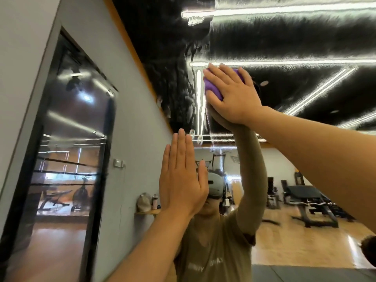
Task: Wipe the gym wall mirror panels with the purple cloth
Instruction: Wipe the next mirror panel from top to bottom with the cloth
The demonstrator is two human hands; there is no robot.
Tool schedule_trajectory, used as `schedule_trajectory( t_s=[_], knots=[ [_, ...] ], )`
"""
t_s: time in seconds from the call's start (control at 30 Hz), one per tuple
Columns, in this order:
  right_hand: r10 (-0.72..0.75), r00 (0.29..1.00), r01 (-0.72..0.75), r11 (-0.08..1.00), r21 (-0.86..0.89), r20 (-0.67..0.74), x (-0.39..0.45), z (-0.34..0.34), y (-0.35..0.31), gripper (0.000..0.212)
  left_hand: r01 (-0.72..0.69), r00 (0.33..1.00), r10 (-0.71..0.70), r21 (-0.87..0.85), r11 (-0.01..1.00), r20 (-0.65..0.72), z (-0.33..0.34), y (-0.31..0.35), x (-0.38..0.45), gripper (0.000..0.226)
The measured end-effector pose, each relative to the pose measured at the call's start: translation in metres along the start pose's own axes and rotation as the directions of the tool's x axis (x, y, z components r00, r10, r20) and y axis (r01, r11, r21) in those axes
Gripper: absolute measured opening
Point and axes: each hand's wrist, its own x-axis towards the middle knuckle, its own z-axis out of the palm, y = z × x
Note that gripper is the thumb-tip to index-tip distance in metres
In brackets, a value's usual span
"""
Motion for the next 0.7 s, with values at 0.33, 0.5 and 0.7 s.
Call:
schedule_trajectory(
  t_s=[0.33, 0.5, 0.7],
  knots=[
    [-0.535, 0.811, 0.534, 0.842, 0.072, 0.238, -0.159, -0.002, -0.018, 0.059, -0.058, 0.995, 0.063, -0.078, 0.995, 0.075, -0.015, -0.012, 0.003, 0.058],
    [-0.602, 0.710, 0.598, 0.790, 0.139, 0.366, -0.193, -0.002, -0.016, 0.060, -0.186, 0.973, 0.191, -0.045, 0.981, 0.128, -0.025, -0.034, 0.007, 0.056],
    [-0.512, 0.824, 0.502, 0.858, 0.106, 0.243, -0.128, -0.003, -0.014, 0.060, -0.235, 0.969, 0.235, -0.005, 0.972, 0.070, -0.022, -0.039, 0.003, 0.057]
  ],
)
